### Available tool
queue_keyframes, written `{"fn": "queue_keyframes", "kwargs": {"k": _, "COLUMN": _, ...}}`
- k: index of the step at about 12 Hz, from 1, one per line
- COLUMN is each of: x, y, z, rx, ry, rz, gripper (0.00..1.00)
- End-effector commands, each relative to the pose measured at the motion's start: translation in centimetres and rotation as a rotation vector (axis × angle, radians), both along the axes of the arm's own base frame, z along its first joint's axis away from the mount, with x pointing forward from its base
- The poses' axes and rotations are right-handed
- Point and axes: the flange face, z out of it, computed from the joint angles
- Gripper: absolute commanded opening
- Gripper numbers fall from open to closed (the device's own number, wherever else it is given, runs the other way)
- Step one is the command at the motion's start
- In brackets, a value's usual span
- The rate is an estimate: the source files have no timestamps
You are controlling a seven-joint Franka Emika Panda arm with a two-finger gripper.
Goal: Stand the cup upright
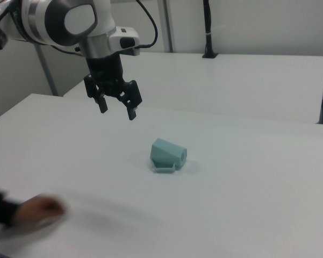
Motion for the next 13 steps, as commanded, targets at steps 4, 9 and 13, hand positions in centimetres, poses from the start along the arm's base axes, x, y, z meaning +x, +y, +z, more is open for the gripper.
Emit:
{"fn": "queue_keyframes", "kwargs": {"k": 4, "x": -0.3, "y": -0.6, "z": 0.6, "rx": -0.026, "ry": -0.014, "rz": 0.033, "gripper": 1.00}}
{"fn": "queue_keyframes", "kwargs": {"k": 9, "x": 1.0, "y": 1.7, "z": 0.4, "rx": -0.022, "ry": -0.015, "rz": 0.038, "gripper": 1.00}}
{"fn": "queue_keyframes", "kwargs": {"k": 13, "x": 5.4, "y": 7.7, "z": -0.2, "rx": -0.104, "ry": -0.082, "rz": 0.113, "gripper": 1.00}}
